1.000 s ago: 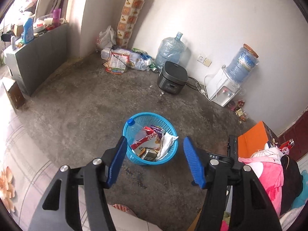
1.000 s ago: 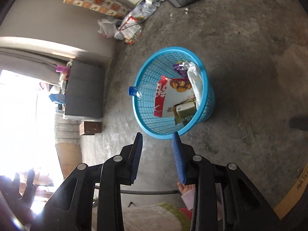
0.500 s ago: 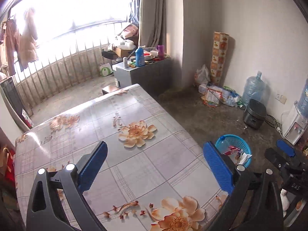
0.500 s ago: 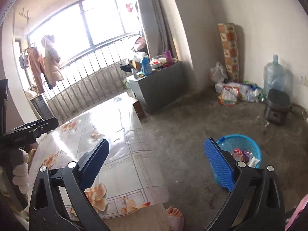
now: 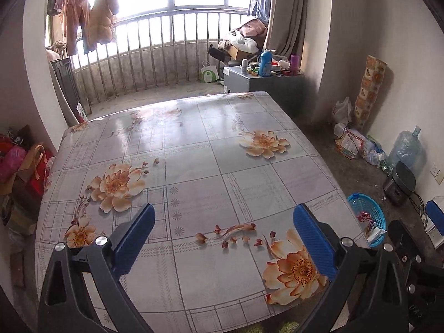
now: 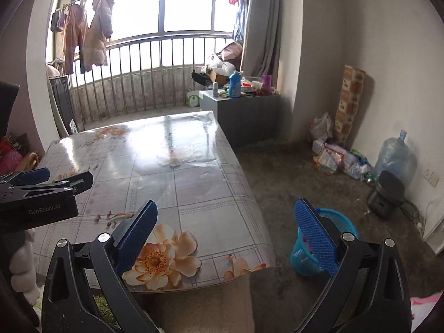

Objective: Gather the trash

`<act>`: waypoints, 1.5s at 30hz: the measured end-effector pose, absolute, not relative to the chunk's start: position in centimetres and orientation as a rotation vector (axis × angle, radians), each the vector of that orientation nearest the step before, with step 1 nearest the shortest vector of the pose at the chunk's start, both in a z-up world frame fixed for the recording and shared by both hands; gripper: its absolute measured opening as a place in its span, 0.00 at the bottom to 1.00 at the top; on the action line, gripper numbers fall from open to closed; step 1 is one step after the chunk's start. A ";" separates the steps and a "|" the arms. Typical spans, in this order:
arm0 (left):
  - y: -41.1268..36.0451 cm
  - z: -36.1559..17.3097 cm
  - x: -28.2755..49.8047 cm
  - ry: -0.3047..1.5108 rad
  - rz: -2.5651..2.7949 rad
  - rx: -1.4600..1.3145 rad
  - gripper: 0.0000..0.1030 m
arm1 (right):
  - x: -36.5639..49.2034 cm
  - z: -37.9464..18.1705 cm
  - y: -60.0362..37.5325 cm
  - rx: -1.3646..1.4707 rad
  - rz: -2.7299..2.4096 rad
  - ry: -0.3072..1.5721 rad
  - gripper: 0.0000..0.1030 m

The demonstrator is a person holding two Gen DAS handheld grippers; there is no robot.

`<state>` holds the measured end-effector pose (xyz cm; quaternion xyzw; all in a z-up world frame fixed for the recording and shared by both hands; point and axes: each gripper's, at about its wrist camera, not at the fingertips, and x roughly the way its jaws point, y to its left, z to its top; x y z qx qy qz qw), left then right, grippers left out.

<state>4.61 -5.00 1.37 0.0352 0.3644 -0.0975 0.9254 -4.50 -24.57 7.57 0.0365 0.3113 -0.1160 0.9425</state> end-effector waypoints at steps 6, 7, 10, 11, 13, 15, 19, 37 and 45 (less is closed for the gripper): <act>-6.1 -1.1 5.3 0.853 -0.154 0.119 0.95 | -3.4 4.2 -26.6 0.099 -0.308 0.820 0.92; -6.1 -1.3 5.4 0.861 -0.148 0.122 0.95 | -3.4 4.1 -26.7 0.092 -0.313 0.827 0.92; -6.3 -1.8 5.4 0.881 -0.135 0.139 0.95 | -3.2 3.8 -27.1 0.029 -0.348 0.851 0.92; -6.4 -1.8 5.4 0.883 -0.136 0.141 0.95 | -3.2 3.7 -26.9 0.009 -0.354 0.866 0.92; -6.7 -1.8 5.4 0.886 -0.140 0.149 0.95 | -3.2 3.3 -26.8 -0.005 -0.349 0.899 0.92; -7.0 -2.0 5.3 0.896 -0.154 0.161 0.95 | -3.2 3.1 -27.0 -0.003 -0.351 0.917 0.92; -7.4 -2.1 5.0 0.899 -0.169 0.182 0.95 | -3.7 3.1 -27.1 -0.002 -0.381 0.927 0.92; -8.6 -2.4 4.2 0.902 -0.222 0.232 0.95 | -4.3 2.5 -27.3 0.025 -0.398 0.947 0.92; -8.8 -2.3 4.0 0.902 -0.222 0.231 0.95 | -4.5 2.6 -27.3 0.024 -0.401 0.948 0.92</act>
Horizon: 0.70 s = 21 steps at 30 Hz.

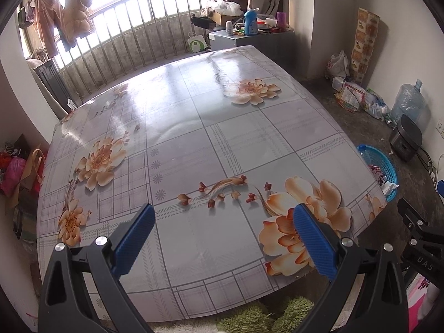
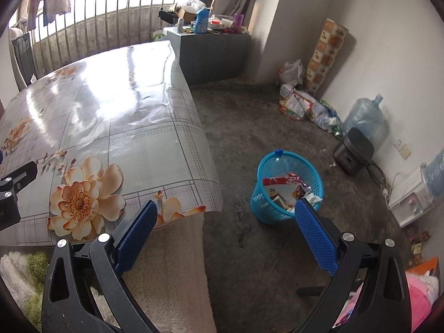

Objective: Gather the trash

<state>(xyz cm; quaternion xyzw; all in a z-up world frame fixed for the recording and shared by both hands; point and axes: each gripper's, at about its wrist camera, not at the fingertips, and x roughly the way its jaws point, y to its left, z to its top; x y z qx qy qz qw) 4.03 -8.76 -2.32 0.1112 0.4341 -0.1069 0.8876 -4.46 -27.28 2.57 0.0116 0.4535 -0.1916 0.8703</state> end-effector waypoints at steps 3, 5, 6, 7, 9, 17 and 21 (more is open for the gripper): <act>-8.7 -2.3 4.0 0.903 -0.222 0.231 0.95 | -4.5 2.7 -27.2 0.024 -0.403 0.946 0.92; -8.7 -2.3 4.0 0.903 -0.223 0.232 0.95 | -4.5 2.8 -27.2 0.026 -0.403 0.946 0.92; -8.7 -2.3 4.0 0.903 -0.223 0.231 0.95 | -4.5 2.8 -27.2 0.025 -0.403 0.946 0.92; -8.7 -2.3 4.0 0.902 -0.222 0.231 0.95 | -4.5 2.8 -27.2 0.024 -0.403 0.946 0.92; -8.7 -2.3 4.0 0.901 -0.222 0.230 0.95 | -4.5 2.8 -27.2 0.024 -0.403 0.945 0.92; -8.6 -2.2 4.1 0.898 -0.221 0.224 0.95 | -4.4 3.3 -27.1 0.021 -0.400 0.940 0.92; -8.5 -2.1 4.1 0.899 -0.223 0.227 0.95 | -4.5 3.3 -27.0 0.022 -0.402 0.938 0.92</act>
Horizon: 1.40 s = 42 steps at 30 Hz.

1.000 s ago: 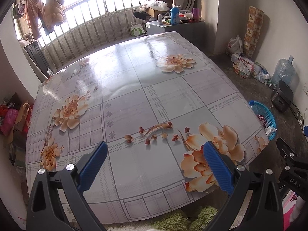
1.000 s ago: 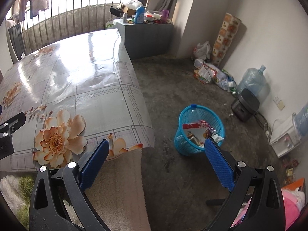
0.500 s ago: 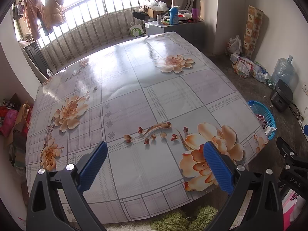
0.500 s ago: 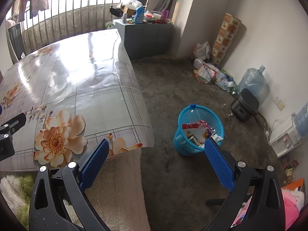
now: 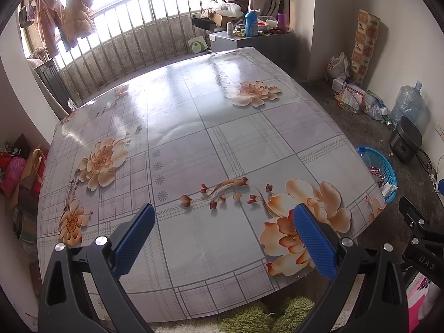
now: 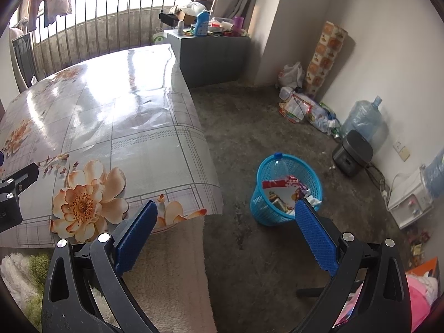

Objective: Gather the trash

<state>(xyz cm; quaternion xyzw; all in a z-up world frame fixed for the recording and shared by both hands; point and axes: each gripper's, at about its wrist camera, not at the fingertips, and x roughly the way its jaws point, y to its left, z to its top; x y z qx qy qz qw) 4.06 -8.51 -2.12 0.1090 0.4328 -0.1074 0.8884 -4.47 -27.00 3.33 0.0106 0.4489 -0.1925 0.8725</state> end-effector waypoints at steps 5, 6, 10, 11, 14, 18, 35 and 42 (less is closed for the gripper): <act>-8.5 -2.1 4.1 0.898 -0.223 0.226 0.95 | -4.5 3.5 -26.9 0.020 -0.403 0.936 0.92; -8.5 -2.0 4.1 0.899 -0.224 0.225 0.95 | -4.5 3.5 -26.9 0.020 -0.404 0.936 0.92; -8.5 -2.0 4.1 0.899 -0.223 0.225 0.95 | -4.5 3.5 -26.9 0.021 -0.404 0.936 0.92; -8.5 -2.0 4.1 0.898 -0.224 0.225 0.95 | -4.5 3.5 -26.9 0.020 -0.404 0.936 0.92; -8.5 -2.1 4.1 0.898 -0.223 0.225 0.95 | -4.5 3.5 -26.9 0.020 -0.403 0.935 0.92; -8.5 -2.1 4.1 0.899 -0.223 0.225 0.95 | -4.5 3.4 -26.8 0.020 -0.404 0.936 0.92; -8.5 -2.1 4.1 0.899 -0.224 0.225 0.95 | -4.5 3.5 -26.6 0.021 -0.405 0.936 0.92; -8.4 -2.1 4.1 0.900 -0.222 0.224 0.95 | -4.5 3.7 -26.5 0.024 -0.408 0.936 0.92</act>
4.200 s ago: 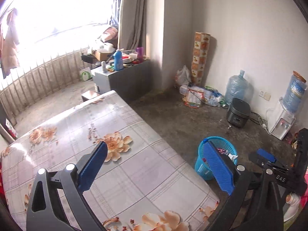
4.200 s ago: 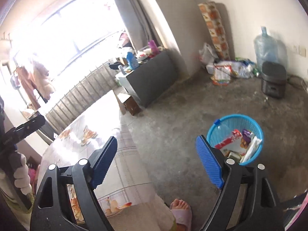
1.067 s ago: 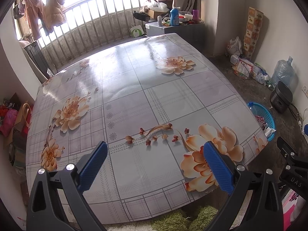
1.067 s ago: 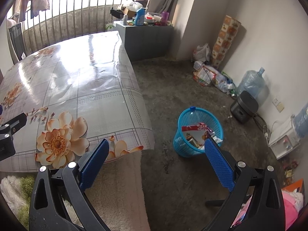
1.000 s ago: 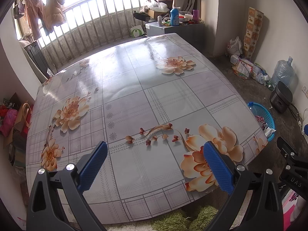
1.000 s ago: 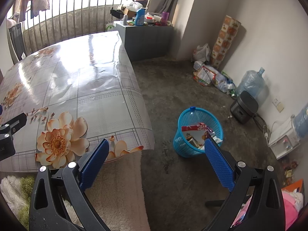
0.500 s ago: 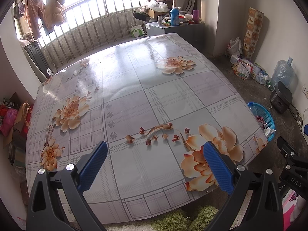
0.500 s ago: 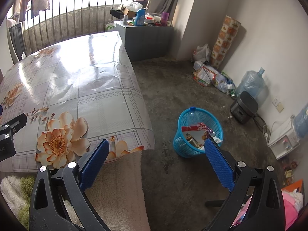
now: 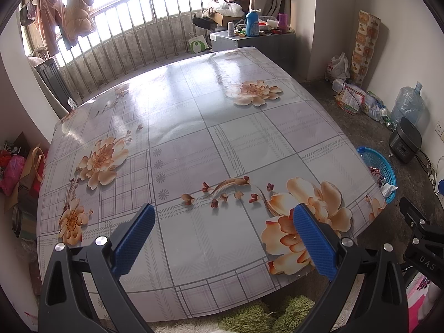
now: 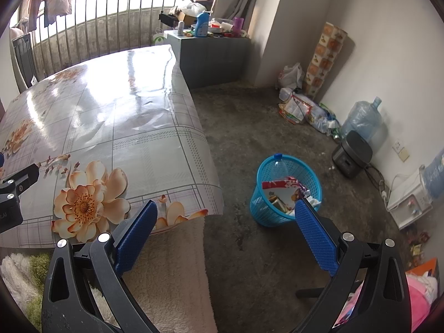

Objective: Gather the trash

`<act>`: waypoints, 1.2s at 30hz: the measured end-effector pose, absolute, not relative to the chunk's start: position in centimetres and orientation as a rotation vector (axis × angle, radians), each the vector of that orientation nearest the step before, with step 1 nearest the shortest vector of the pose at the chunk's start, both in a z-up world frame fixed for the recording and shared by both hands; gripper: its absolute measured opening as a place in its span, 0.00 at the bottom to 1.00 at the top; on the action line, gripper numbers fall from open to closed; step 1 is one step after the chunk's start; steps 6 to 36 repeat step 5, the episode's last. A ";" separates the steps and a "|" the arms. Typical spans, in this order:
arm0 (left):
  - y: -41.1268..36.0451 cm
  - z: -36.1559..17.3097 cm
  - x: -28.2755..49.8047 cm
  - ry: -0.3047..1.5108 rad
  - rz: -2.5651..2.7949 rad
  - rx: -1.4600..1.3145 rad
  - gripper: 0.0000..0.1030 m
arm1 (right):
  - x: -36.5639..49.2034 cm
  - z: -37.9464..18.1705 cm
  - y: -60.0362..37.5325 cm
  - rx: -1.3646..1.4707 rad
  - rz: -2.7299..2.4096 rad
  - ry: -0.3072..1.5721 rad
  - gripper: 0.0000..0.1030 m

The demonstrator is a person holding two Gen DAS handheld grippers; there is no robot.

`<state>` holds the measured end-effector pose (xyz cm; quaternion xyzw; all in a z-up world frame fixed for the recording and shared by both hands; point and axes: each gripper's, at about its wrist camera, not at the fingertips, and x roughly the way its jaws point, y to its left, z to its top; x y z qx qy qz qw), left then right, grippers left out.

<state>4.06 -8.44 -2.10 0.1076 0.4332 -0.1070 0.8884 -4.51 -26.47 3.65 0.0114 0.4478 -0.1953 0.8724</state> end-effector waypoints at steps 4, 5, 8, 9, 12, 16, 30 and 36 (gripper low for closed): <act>-8.4 -2.1 4.0 0.903 -0.221 0.221 0.95 | -4.5 3.6 -26.5 0.022 -0.408 0.935 0.92; -8.4 -2.1 3.9 0.904 -0.221 0.220 0.95 | -4.5 3.6 -26.5 0.022 -0.408 0.935 0.92; -8.4 -2.1 3.9 0.904 -0.221 0.220 0.95 | -4.5 3.6 -26.5 0.022 -0.408 0.935 0.92; -8.4 -2.1 3.9 0.904 -0.221 0.220 0.95 | -4.5 3.6 -26.5 0.022 -0.408 0.935 0.92; -8.4 -2.1 3.9 0.904 -0.221 0.220 0.95 | -4.5 3.6 -26.5 0.022 -0.408 0.935 0.92; -8.4 -2.1 3.9 0.904 -0.221 0.220 0.95 | -4.5 3.6 -26.5 0.022 -0.408 0.935 0.92; -8.4 -2.1 3.9 0.904 -0.221 0.220 0.95 | -4.5 3.6 -26.5 0.022 -0.408 0.935 0.92; -8.4 -2.1 3.9 0.904 -0.221 0.220 0.95 | -4.5 3.6 -26.5 0.022 -0.408 0.935 0.92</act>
